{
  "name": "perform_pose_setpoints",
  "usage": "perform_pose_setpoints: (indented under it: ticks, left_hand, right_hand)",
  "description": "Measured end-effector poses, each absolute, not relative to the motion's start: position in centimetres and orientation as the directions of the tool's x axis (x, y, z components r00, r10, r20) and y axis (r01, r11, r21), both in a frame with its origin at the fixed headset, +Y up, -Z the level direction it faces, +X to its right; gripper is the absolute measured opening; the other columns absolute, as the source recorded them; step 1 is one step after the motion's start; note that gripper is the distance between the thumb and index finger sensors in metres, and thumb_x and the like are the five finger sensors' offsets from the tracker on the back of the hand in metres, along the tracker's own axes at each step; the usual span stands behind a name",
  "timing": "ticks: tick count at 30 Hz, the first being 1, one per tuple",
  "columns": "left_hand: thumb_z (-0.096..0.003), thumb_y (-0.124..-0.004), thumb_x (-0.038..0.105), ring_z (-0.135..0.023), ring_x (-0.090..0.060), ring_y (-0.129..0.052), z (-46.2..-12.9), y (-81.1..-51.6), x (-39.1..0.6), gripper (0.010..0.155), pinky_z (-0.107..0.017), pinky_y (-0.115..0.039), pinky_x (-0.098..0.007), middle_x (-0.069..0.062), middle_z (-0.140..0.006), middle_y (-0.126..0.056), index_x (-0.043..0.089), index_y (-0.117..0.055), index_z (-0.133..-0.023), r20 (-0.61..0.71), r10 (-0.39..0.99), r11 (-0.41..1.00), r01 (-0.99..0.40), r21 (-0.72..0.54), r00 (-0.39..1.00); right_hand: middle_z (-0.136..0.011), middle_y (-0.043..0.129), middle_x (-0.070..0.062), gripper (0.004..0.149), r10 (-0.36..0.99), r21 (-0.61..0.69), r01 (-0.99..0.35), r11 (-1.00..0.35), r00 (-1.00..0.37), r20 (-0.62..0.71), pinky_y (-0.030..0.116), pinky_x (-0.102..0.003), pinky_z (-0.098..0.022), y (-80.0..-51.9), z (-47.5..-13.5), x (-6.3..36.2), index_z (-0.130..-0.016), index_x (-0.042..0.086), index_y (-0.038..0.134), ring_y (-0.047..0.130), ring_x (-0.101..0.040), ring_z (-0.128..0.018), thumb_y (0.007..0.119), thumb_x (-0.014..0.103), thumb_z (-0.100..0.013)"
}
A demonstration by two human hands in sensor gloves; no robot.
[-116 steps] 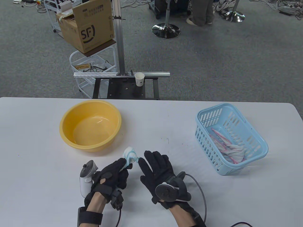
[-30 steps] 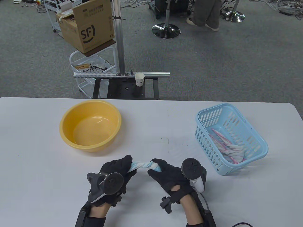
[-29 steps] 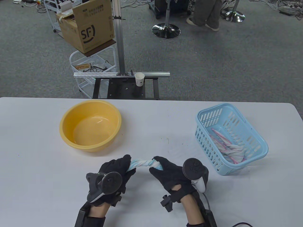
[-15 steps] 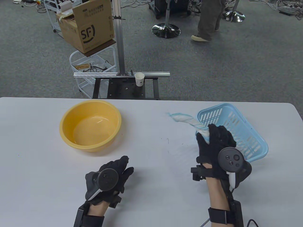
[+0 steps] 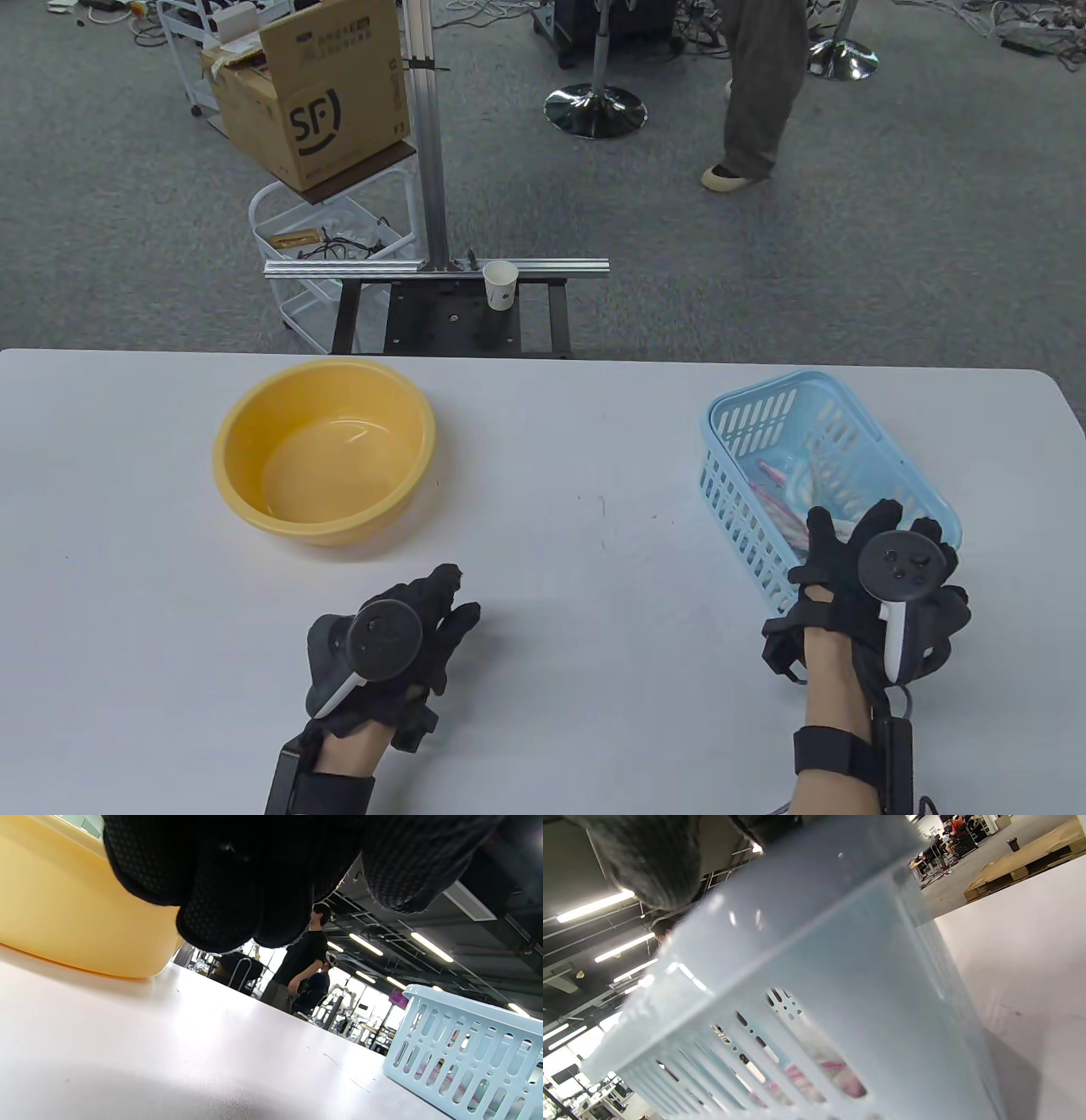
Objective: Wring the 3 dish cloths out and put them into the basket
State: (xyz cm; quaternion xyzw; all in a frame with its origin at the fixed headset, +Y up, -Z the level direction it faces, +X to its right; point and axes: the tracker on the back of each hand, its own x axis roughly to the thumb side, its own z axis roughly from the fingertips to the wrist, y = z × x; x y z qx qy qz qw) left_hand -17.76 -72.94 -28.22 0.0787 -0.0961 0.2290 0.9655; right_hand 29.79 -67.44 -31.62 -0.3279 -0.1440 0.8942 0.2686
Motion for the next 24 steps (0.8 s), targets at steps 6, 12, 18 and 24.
perform_pose_setpoints:
  ticks: [6, 12, 18, 24]
  left_hand:
    - [-0.0417, -0.086, 0.055, -0.058, -0.024, -0.103, -28.2, -73.0, -17.7, 0.065, -0.054, -0.082, -0.048, 0.005, -0.080, -0.094, 0.024, -0.073, -0.097, 0.222, 0.422, 0.886, -0.451, 0.103, 0.879]
    - [-0.0420, -0.086, 0.055, -0.060, -0.024, -0.103, -28.2, -73.0, -17.7, 0.066, -0.055, -0.081, -0.049, 0.004, -0.083, -0.093, 0.024, -0.072, -0.098, 0.211, 0.414, 0.892, -0.441, 0.098, 0.885]
    - [-0.0424, -0.084, 0.058, -0.070, -0.026, -0.100, -28.2, -72.9, -17.8, 0.073, -0.059, -0.078, -0.051, 0.004, -0.092, -0.087, 0.025, -0.063, -0.105, 0.193, 0.390, 0.905, -0.413, 0.101, 0.900]
    - [-0.0428, -0.081, 0.061, -0.093, -0.027, -0.083, -28.2, -72.7, -18.0, 0.082, -0.069, -0.068, -0.055, 0.006, -0.108, -0.066, 0.031, -0.047, -0.111, 0.164, 0.372, 0.915, -0.391, 0.100, 0.913]
  right_hand:
    - [-0.115, 0.028, -0.017, 0.080, 0.561, -0.422, -0.388, -0.819, -0.695, -0.450, 0.014, -0.072, -0.071, -67.0, -31.9, 28.5, -0.110, 0.023, 0.045, 0.019, -0.047, -0.107, 0.076, 0.065, -0.050]
    - [-0.115, 0.028, -0.017, 0.080, 0.535, -0.430, -0.375, -0.821, -0.768, -0.353, 0.016, -0.073, -0.071, -65.6, -32.4, 26.1, -0.110, 0.023, 0.044, 0.021, -0.047, -0.107, 0.075, 0.066, -0.050]
    - [-0.115, 0.029, -0.017, 0.081, 0.476, -0.433, -0.358, -0.827, -0.856, -0.201, 0.019, -0.074, -0.071, -64.3, -32.8, 22.3, -0.110, 0.023, 0.043, 0.025, -0.048, -0.107, 0.074, 0.067, -0.050]
    - [-0.116, 0.029, -0.016, 0.081, 0.364, -0.425, -0.324, -0.845, -0.931, -0.014, 0.024, -0.074, -0.070, -64.5, -32.5, 18.0, -0.110, 0.024, 0.041, 0.030, -0.048, -0.107, 0.073, 0.068, -0.050]
